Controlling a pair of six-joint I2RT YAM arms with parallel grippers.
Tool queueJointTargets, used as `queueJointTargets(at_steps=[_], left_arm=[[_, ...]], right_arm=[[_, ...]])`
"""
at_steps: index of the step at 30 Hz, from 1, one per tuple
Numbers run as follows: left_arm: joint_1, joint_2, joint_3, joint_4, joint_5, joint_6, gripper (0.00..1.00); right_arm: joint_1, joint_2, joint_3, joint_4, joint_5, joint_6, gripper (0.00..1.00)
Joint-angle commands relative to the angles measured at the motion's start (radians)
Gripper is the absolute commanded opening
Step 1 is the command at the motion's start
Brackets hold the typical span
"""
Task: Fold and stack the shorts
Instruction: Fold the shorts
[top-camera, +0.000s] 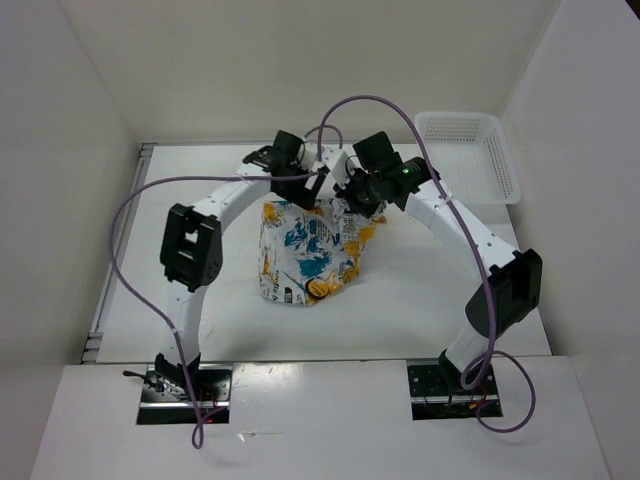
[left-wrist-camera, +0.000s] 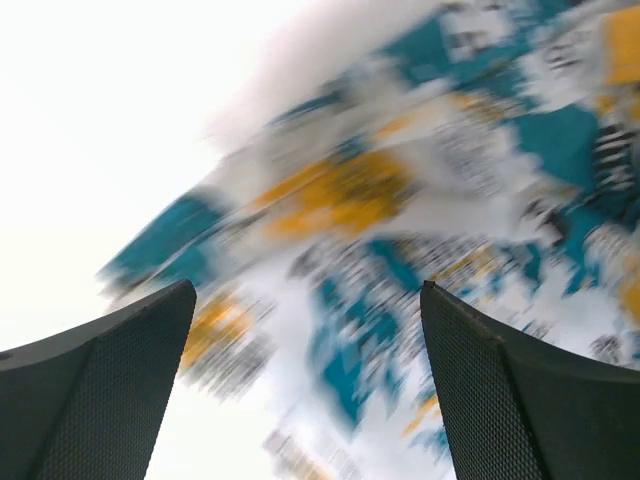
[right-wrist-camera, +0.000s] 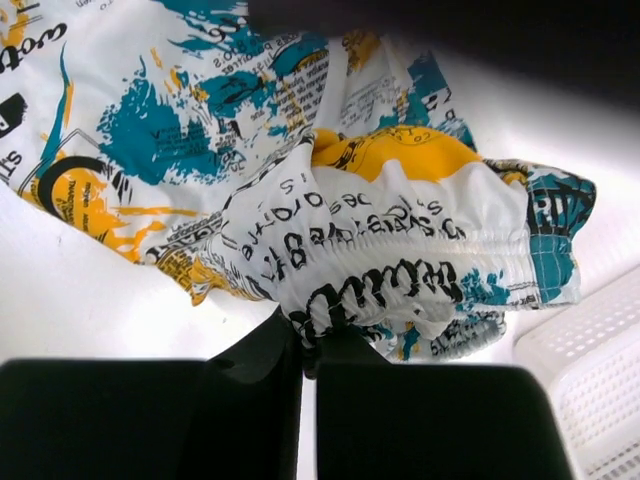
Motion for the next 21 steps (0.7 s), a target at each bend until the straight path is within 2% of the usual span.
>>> queueJointTargets(at_steps=[1,5,6,9,10,11,12,14,15,19,21], left_arm=[[0.079,-0.181,-0.061,-0.046,-0.063,0.003,1.00],[0.157,-0.249,-0.231,-0.035,-0.092,0.003,1.00],[0.184,-0.249,-0.298,-0.020,-0.093,0.003,1.00],[0.206,-0.193,-0.348,-0.009,-0.048,0.003,0.96],[0.215,-0.171,-0.348,-0.009,-0.024,0.003,0.91],[0.215,-0.133,-0.348,-0.009,0.019,0.003,0.79],[0.215,-0.114,-0.348,0.008,0.019,0.003,0.56],[0.215,-0.068,-0.348,0.021,0.029,0.003,0.37],[0.215,-0.058,-0.339,0.022,0.029,0.003,0.31],[0.224,-0.030,-0.339,0.022,0.163,0.003,0.31],[0.224,-0.030,-0.339,0.022,0.225,0.003,0.25]], right_arm=[[0.023,0.001,0.007,0.002,0.031,-0.047,0.00],[0.046,0.011,0.007,0.002,0.043,-0.056,0.00],[0.058,0.022,0.019,0.002,0.052,-0.056,0.00],[0.086,0.053,0.049,0.002,0.072,-0.079,0.00],[0.097,0.053,0.074,0.002,0.072,-0.091,0.00],[0.109,0.070,0.088,0.002,0.083,-0.091,0.00],[0.135,0.088,0.117,0.002,0.095,-0.105,0.00],[0.175,0.107,0.151,0.002,0.104,-0.114,0.00],[0.187,0.126,0.184,0.002,0.105,-0.123,0.00],[0.262,0.179,0.252,0.002,0.105,-0.136,0.00],[0.296,0.205,0.276,0.002,0.094,-0.156,0.00]])
